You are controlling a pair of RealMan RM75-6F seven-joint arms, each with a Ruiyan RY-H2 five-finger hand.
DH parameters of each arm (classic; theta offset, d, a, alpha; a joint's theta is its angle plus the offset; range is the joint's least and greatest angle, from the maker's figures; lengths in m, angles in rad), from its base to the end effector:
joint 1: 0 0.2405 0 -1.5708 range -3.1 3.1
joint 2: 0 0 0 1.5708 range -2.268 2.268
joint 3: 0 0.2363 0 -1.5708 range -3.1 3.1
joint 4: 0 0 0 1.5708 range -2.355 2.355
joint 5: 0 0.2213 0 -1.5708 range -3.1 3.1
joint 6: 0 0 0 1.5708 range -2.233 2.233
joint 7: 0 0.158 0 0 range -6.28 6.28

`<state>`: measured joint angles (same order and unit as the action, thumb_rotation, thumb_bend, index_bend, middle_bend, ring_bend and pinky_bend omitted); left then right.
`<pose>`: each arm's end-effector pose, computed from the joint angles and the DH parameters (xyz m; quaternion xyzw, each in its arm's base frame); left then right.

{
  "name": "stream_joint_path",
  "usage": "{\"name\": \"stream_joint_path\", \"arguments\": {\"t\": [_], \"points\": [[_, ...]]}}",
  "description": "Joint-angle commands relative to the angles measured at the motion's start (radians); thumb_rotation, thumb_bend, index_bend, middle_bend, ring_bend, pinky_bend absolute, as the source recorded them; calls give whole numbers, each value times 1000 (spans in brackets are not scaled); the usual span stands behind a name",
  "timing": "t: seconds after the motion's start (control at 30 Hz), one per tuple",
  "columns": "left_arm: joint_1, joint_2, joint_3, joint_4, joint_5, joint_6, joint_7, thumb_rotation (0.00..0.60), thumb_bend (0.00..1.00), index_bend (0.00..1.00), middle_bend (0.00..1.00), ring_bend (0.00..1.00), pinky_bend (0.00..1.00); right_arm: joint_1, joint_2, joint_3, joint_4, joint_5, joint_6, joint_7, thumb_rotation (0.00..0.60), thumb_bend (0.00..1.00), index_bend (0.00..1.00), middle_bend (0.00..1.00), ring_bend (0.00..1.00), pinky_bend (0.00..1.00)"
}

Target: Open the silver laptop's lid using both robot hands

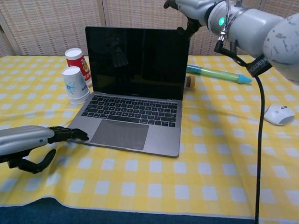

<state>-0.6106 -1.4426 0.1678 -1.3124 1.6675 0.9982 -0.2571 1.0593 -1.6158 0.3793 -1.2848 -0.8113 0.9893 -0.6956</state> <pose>-0.2330 0.2609 -0.0361 -0.8175 -0.4042 -0.3144 0.2635 -0.0312 -0.4416 0.0070 0.7110 -0.2599 0.3808 0.5310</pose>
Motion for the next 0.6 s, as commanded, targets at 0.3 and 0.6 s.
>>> {"name": "stream_joint_path", "arguments": {"t": [0.3,0.6], "points": [[94,104,-15,-84,-27,162,4,597,897,24,56,29,0,-247,305,-153,-417,-229,159,145,600,651,0,0,0,0],[205,190,-57,-126,-125,287,1,600,874,31,60,38,0,-461,495,-297,-514,-401,272,324,600,651,0,0,0,0]]}}
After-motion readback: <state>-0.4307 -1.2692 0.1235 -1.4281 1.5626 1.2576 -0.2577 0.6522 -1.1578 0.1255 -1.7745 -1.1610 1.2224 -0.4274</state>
